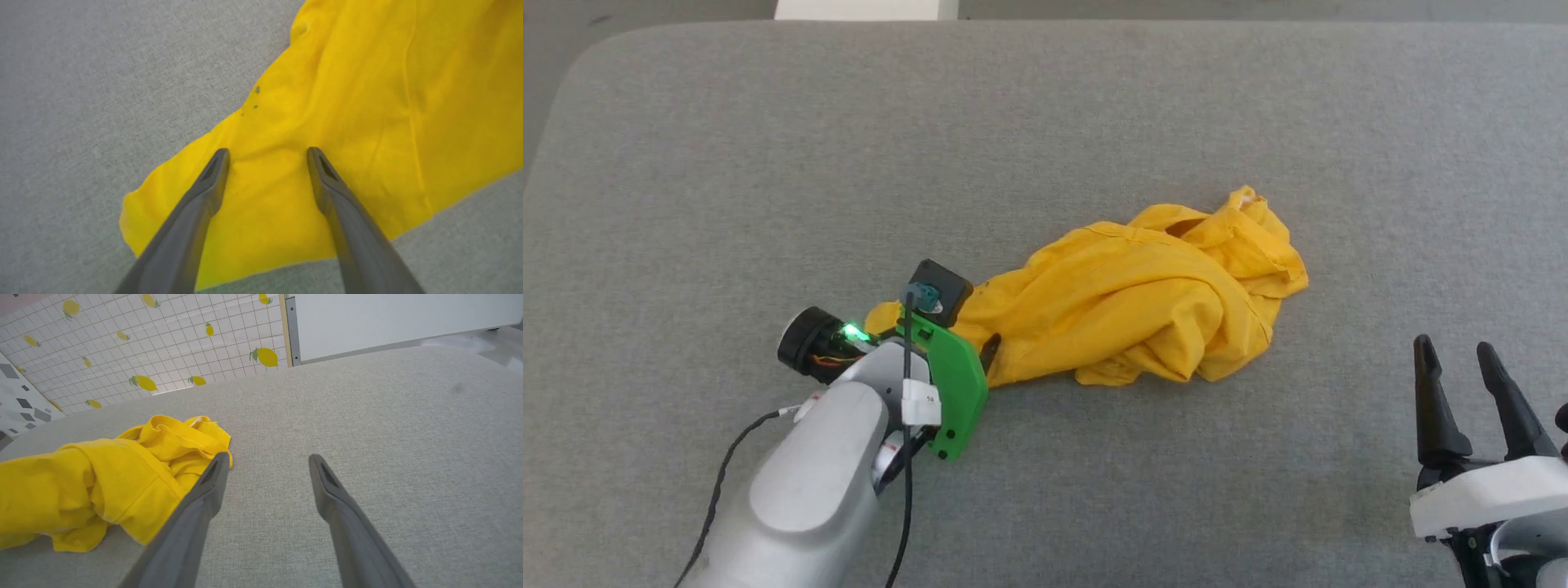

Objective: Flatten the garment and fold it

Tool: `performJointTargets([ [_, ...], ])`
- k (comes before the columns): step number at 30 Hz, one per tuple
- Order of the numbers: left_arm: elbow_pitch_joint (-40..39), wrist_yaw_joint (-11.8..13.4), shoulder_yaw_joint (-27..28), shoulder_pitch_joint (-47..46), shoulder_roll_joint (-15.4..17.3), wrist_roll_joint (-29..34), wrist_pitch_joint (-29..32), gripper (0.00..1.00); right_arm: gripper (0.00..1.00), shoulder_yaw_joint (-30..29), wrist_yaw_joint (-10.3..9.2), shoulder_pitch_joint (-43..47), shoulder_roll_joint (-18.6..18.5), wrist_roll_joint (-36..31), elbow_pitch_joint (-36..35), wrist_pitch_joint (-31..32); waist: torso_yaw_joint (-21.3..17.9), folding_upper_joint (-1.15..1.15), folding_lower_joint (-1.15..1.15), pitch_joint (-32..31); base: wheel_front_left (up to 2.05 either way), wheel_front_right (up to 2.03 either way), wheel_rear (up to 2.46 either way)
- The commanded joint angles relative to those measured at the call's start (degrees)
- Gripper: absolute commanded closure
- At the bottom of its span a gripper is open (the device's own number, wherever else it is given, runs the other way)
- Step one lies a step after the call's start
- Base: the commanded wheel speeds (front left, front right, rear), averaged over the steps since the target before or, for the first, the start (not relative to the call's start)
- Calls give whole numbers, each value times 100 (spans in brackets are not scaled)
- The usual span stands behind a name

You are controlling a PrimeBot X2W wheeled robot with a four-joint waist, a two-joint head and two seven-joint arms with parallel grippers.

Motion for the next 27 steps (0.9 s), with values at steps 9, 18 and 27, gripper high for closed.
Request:
performJointTargets([
  [9,393,-21,-622,-583,298,-653,-279,100,0,-60,-8,-104,5,20,-6,41,-21,0,0,124,0,0,0],
  [18,-737,103,-195,-657,382,-765,-1914,100,0,-59,-8,7,5,47,120,56,380,0,0,-494,0,0,0],
  [27,-3295,865,100,2208,1205,-1363,-1910,100,0,-83,-8,238,5,135,190,3,420,0,0,-631,0,0,0],
])
